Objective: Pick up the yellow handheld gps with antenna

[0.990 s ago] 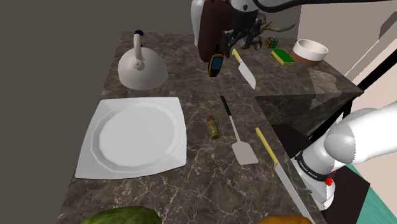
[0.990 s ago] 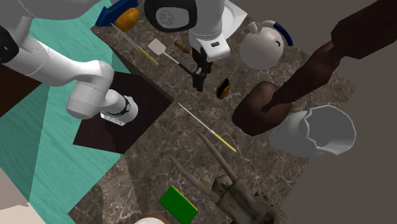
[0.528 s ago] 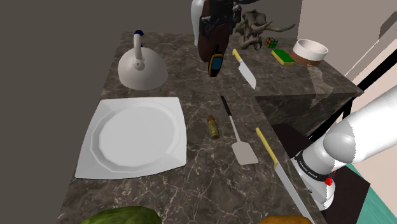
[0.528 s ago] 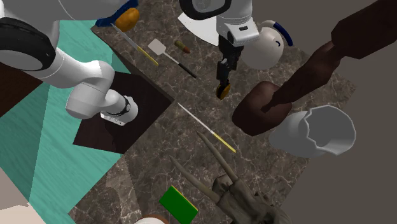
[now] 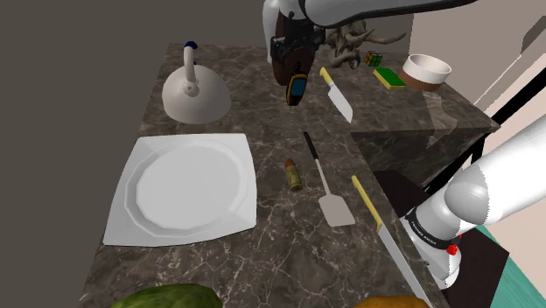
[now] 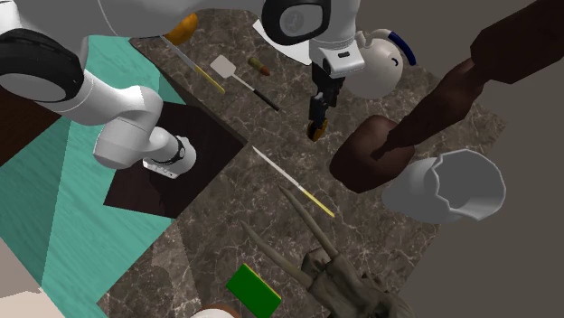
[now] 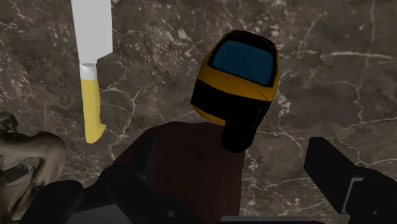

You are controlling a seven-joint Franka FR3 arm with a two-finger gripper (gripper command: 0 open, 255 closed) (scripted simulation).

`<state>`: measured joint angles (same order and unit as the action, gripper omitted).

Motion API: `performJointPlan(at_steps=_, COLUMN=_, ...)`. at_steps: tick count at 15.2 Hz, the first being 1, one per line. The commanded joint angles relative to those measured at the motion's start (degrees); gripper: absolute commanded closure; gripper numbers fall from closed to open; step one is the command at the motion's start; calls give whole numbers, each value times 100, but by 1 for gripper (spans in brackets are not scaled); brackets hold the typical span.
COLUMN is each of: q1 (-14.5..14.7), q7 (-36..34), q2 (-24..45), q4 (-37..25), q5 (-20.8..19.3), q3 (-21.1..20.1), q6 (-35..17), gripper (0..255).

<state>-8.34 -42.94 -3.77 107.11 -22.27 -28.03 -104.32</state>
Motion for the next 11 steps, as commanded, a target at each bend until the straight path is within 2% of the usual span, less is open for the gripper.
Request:
performJointPlan(at_steps=1, q1=3, q7=-26, q2=16, q4=27, q5=-12, q3=-4, q6=-38, gripper=0)
performJointPlan(at_steps=2, q1=0, q7=-22, q2=18, q4=25, q5=-14, q3=-2, q6=-40, gripper=255)
performJointPlan(at_steps=11, q1=3, q7=-26, q2=17, q4=27, q5=-13, q3=-4, q6=-38, gripper=255)
